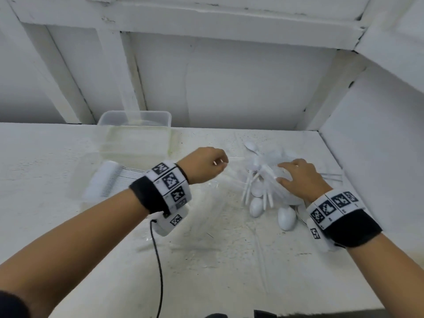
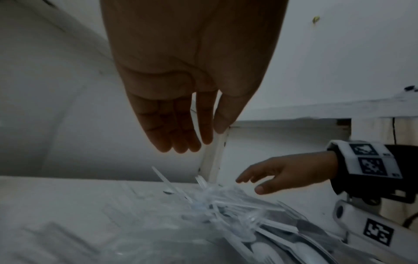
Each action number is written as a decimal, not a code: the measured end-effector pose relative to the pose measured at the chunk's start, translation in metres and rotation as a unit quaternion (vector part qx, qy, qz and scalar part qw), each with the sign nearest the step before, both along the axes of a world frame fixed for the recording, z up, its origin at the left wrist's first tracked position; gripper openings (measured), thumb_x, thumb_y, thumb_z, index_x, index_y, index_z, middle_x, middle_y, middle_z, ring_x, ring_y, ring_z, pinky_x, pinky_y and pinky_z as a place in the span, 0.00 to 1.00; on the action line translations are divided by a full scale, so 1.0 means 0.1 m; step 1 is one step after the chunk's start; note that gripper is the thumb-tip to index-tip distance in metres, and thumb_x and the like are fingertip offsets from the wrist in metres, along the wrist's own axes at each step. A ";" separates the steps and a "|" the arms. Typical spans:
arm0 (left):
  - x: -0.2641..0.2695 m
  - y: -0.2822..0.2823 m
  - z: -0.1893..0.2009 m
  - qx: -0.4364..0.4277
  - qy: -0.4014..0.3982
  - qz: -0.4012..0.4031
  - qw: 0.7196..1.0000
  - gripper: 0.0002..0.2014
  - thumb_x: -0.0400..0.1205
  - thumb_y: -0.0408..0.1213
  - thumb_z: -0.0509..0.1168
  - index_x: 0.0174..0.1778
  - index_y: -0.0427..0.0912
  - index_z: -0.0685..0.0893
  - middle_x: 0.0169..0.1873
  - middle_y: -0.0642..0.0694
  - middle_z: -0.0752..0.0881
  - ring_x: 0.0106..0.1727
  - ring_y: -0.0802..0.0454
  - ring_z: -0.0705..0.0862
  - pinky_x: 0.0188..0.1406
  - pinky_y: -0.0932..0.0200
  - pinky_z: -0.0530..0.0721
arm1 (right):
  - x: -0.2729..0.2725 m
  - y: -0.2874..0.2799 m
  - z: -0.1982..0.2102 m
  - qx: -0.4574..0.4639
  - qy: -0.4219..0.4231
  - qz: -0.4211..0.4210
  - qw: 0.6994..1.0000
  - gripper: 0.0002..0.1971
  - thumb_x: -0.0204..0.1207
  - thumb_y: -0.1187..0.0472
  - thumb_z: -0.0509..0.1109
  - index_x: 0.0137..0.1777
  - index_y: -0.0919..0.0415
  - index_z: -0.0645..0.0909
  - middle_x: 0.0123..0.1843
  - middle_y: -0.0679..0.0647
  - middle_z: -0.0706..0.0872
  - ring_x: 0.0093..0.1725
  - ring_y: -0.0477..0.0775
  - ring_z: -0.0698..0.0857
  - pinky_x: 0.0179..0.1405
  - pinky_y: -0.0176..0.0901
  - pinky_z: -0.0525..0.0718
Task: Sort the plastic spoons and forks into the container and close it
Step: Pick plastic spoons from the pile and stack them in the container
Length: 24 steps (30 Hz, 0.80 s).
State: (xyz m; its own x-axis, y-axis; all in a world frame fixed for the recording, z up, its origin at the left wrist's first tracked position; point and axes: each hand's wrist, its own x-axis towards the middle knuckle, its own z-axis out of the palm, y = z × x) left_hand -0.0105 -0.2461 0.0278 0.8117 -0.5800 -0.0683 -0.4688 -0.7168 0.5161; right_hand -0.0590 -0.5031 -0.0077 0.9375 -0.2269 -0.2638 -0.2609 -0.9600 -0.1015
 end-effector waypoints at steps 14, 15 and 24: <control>0.00 -0.95 -0.57 0.199 0.032 -0.007 0.979 0.20 0.85 0.48 0.56 0.68 0.41 0.71 0.65 0.40 0.76 0.64 0.41 0.77 0.60 0.49 0.74 | -0.19 -0.10 -0.20 0.064 0.030 0.015 0.997 0.27 0.78 0.44 0.60 0.76 0.42 0.61 0.71 0.58 0.75 0.69 0.65 0.73 0.67 0.65 0.73; -0.01 -0.94 -0.58 0.207 0.026 -0.007 0.978 0.20 0.84 0.49 0.58 0.68 0.41 0.70 0.64 0.41 0.76 0.64 0.41 0.77 0.60 0.48 0.73 | -0.20 -0.09 -0.21 0.068 0.027 0.018 0.997 0.26 0.78 0.44 0.60 0.76 0.41 0.61 0.70 0.57 0.75 0.69 0.65 0.73 0.67 0.65 0.73; -0.14 -0.62 -0.59 0.253 0.001 -0.033 0.967 0.17 0.84 0.46 0.57 0.69 0.50 0.73 0.68 0.43 0.71 0.66 0.42 0.73 0.63 0.49 0.71 | -0.34 0.07 -0.26 0.067 0.008 0.060 0.996 0.24 0.80 0.42 0.58 0.76 0.37 0.61 0.71 0.51 0.74 0.70 0.60 0.72 0.67 0.62 0.72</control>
State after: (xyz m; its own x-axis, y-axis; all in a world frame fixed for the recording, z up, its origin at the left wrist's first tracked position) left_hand -0.0242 -0.3085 -0.0314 0.7730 -0.5229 -0.3592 -0.5220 -0.8460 0.1082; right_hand -0.0933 -0.4957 -0.0332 0.9511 -0.0752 -0.2996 -0.1479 -0.9623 -0.2281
